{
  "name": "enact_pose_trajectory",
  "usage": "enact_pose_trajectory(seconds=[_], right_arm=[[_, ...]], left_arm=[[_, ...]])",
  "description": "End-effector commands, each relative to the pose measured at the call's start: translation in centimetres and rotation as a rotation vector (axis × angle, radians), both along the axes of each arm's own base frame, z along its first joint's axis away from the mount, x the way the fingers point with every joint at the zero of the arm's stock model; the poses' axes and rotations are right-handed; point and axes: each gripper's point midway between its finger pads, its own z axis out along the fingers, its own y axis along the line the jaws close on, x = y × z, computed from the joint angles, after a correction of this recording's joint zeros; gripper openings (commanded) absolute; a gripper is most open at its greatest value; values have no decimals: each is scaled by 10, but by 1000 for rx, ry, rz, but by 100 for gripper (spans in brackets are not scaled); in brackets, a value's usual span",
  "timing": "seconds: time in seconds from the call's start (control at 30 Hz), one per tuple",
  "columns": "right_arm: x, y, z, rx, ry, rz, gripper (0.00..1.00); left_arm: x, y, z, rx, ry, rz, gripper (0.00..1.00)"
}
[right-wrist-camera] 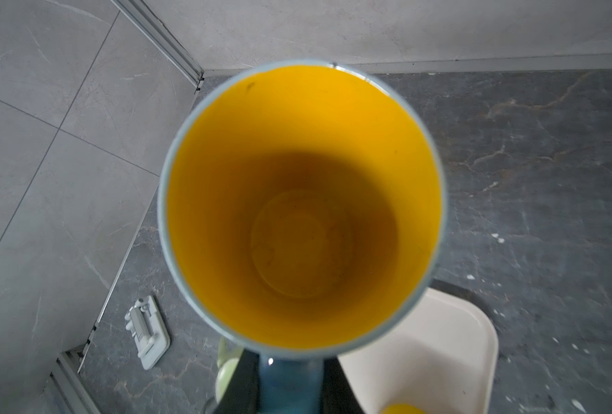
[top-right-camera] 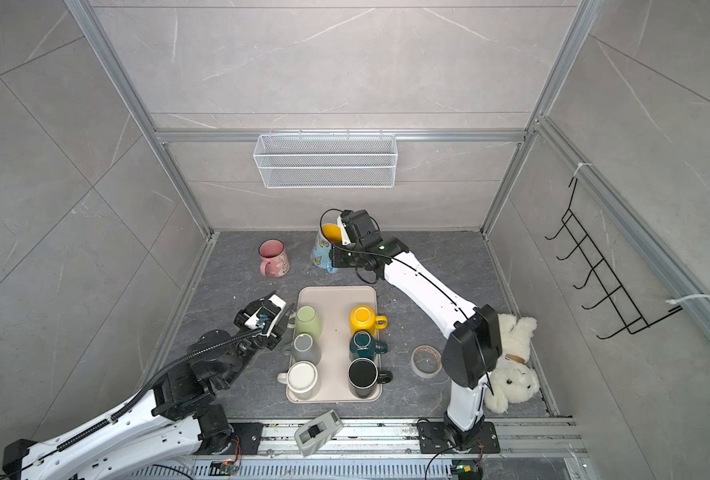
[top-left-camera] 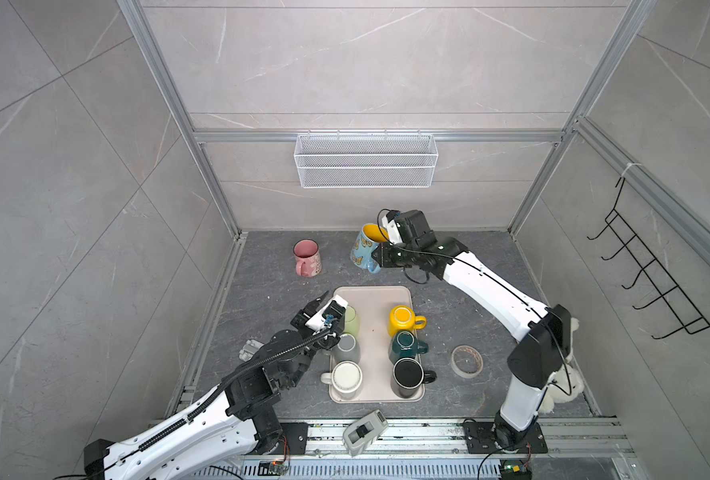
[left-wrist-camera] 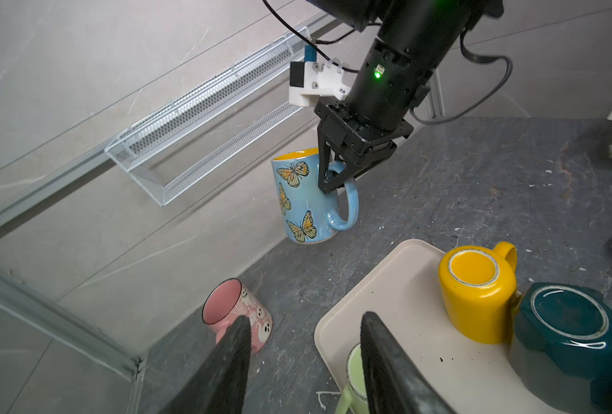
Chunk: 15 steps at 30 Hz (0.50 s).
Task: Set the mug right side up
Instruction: 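Carry the blue mug with the right gripper past the tray toward the pink mug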
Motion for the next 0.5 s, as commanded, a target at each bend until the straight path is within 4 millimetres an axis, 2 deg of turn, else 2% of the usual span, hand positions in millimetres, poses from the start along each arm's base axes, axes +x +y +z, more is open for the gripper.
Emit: enact_pose_trajectory(seconds=[0.0, 0.2, 0.37, 0.47], right_arm=[[33, 29, 34, 72, -139, 0, 0], [68, 58, 0, -6, -129, -1, 0], [84, 77, -23, -65, -135, -1, 0], [91, 85, -25, -59, -143, -3, 0]], left_arm=[[0, 28, 24, -228, 64, 112, 53], [0, 40, 34, -348, 146, 173, 53], [2, 32, 39, -372, 195, 162, 53], [7, 26, 35, -360, 217, 160, 53]])
